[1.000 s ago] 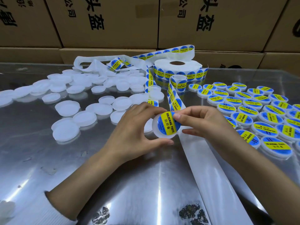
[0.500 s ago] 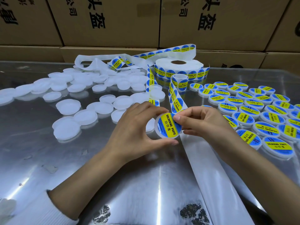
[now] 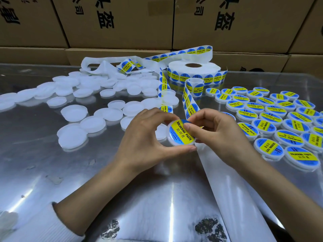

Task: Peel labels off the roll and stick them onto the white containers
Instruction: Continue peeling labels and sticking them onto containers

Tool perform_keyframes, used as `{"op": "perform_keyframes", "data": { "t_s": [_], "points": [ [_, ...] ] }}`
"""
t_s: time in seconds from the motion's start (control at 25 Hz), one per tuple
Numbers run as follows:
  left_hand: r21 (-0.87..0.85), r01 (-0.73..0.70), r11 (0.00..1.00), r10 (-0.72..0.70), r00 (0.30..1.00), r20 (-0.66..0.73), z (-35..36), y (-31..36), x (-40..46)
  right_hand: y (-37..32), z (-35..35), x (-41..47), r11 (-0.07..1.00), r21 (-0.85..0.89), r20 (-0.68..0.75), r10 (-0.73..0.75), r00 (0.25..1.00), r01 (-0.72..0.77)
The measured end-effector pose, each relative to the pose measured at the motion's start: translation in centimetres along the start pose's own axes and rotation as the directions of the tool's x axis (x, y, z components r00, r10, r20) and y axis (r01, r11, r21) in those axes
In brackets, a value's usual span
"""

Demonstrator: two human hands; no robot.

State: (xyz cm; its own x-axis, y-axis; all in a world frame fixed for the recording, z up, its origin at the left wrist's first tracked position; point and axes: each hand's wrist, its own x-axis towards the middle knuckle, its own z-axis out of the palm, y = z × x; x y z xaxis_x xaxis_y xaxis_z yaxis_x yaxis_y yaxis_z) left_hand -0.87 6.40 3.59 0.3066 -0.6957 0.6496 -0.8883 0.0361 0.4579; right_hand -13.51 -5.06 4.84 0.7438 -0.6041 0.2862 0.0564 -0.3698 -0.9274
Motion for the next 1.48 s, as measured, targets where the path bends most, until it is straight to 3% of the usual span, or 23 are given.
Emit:
{"op": "perform_keyframes", "data": {
  "t_s": [0.24, 0.44, 0.64, 0.76, 0.88, 0.96, 1.12, 1.28, 1.4, 1.48],
  "points": [
    [0.003, -0.077, 0.997, 0.077, 0.997, -0.028, -0.1, 0.4, 0.2, -0.5, -0.5, 0.0, 0.991, 0.099, 0.102, 0.075, 0.992, -0.085],
    [0.012, -0.200, 0.980, 0.200, 0.978, -0.051, -0.1, 0.8, 0.0, -1.1, 0.5, -0.9, 0.996, -0.044, 0.235, 0.091, 0.968, -0.083],
    [-0.009, -0.176, 0.984, 0.175, 0.983, -0.063, -0.1, 1.0, 0.1, -1.0, 0.5, -0.6, 0.974, -0.056, 0.116, 0.224, 0.968, -0.219],
    [0.024, -0.181, 0.983, 0.180, 0.983, 0.043, 0.3, 1.3, -0.2, -0.4, 0.7, -0.5, 0.937, 0.007, 0.001, 0.349, 0.937, -0.349],
    [0.101, -0.215, 0.971, 0.187, 0.953, 0.238, 0.5, 1.6, -0.2, -0.6, 1.2, -0.5, 0.902, 0.139, -0.002, 0.414, 0.910, -0.409],
    [0.107, -0.234, 0.966, 0.200, 0.944, 0.261, 0.7, 1.8, -0.1, -0.7, 1.3, -0.5, 0.876, 0.257, -0.012, 0.424, 0.905, -0.407],
    [0.010, -0.229, 0.973, 0.223, 0.954, 0.199, 1.2, 1.7, -0.1, -0.5, 1.0, -0.2, 0.833, 0.366, -0.004, 0.446, 0.895, -0.414],
    [-0.111, -0.226, 0.968, 0.231, 0.973, 0.029, 1.2, 1.1, -0.2, -0.2, 0.9, 0.1, 0.809, 0.354, 0.100, 0.467, 0.879, -0.470],
    [-0.053, -0.182, 0.982, 0.177, 0.980, -0.094, 0.9, 0.8, -0.3, 0.1, 1.1, 0.2, 0.864, 0.257, 0.052, 0.434, 0.899, -0.432],
    [0.020, -0.113, 0.993, 0.114, 0.989, -0.092, 0.6, 0.3, -0.3, 0.0, 0.7, 0.5, 0.899, 0.232, -0.043, 0.392, 0.919, -0.372]
  ]
}}
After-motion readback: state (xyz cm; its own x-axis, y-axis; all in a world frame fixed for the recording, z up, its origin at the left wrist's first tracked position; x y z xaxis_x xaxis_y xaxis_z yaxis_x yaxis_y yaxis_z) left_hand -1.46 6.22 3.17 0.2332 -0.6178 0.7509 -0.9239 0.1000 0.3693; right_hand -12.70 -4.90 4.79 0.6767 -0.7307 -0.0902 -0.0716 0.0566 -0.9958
